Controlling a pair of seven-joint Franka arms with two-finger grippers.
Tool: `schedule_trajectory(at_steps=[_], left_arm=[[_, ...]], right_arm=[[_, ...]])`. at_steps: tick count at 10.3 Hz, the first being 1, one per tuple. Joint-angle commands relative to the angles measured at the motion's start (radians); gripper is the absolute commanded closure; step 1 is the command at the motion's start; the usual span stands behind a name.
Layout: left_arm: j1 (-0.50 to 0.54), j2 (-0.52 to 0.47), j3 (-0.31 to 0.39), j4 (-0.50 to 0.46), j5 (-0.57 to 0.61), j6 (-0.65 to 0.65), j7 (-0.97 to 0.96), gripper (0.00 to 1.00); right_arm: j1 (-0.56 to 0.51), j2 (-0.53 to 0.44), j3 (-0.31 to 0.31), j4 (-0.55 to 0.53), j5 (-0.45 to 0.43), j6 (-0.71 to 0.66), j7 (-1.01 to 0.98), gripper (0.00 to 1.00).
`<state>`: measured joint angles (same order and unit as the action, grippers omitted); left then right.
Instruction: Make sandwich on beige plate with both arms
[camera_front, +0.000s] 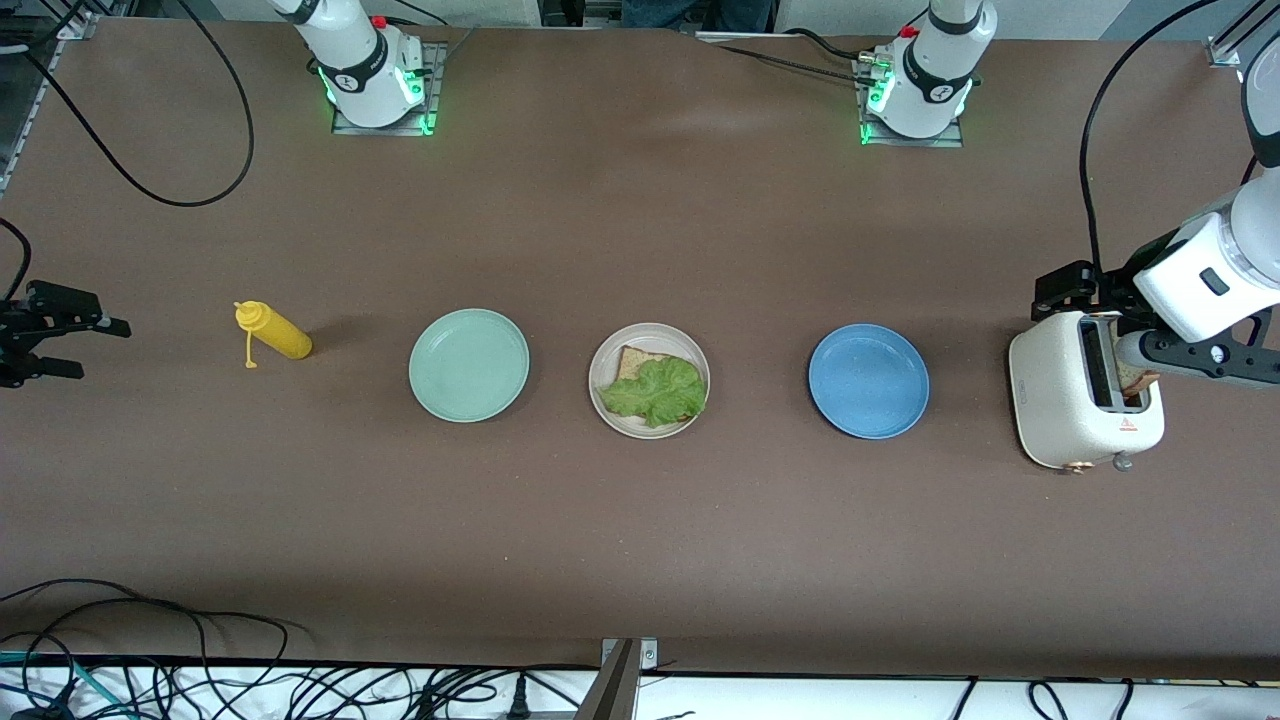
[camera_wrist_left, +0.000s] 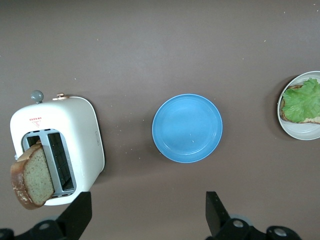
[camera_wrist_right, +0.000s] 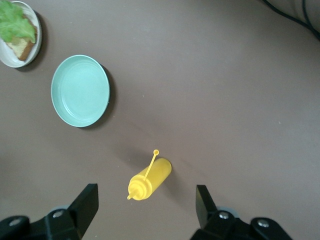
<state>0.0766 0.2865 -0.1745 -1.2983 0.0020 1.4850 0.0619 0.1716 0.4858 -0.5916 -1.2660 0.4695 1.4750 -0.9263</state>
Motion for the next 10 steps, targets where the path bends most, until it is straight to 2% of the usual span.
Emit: schedule_trajectory(at_steps=[1,2,3,5,7,8,9,10], left_arm=[[0.002,-0.012,-0.005,-0.004,0.021,-0.011,-0.004,0.00],[0.002,-0.012,-0.005,-0.004,0.021,-0.011,-0.004,0.00],[0.002,-0.012,-0.005,-0.004,0.021,-0.011,-0.004,0.00],[0.002,-0.012,-0.005,-0.004,0.021,-0.011,-0.004,0.00],[0.003,-0.012,-0.005,-0.004,0.021,-0.011,-0.004,0.00],[0.003,-0.012,-0.005,-0.004,0.021,-0.011,-0.004,0.00],[0.005,-0.012,-0.003,-0.004,0.023,-0.011,-0.005,0.00],[0.006,-0.010,0.001,-0.009,0.033,-0.011,0.009,0.00]], right_arm=[[0.000,-0.123,0.144,-0.007,-0.203,0.007,0.232,0.12],[-0.044,-0.169,0.280,-0.013,-0.353,0.010,0.362,0.12],[-0.070,-0.197,0.379,-0.019,-0.439,0.008,0.465,0.12],[-0.075,-0.237,0.449,-0.067,-0.454,0.007,0.703,0.12],[-0.080,-0.266,0.498,-0.119,-0.480,0.010,0.858,0.12],[-0.098,-0.286,0.550,-0.154,-0.511,0.033,0.939,0.12],[-0.127,-0.324,0.609,-0.223,-0.535,0.085,1.004,0.06],[-0.157,-0.349,0.643,-0.281,-0.549,0.132,1.009,0.00]])
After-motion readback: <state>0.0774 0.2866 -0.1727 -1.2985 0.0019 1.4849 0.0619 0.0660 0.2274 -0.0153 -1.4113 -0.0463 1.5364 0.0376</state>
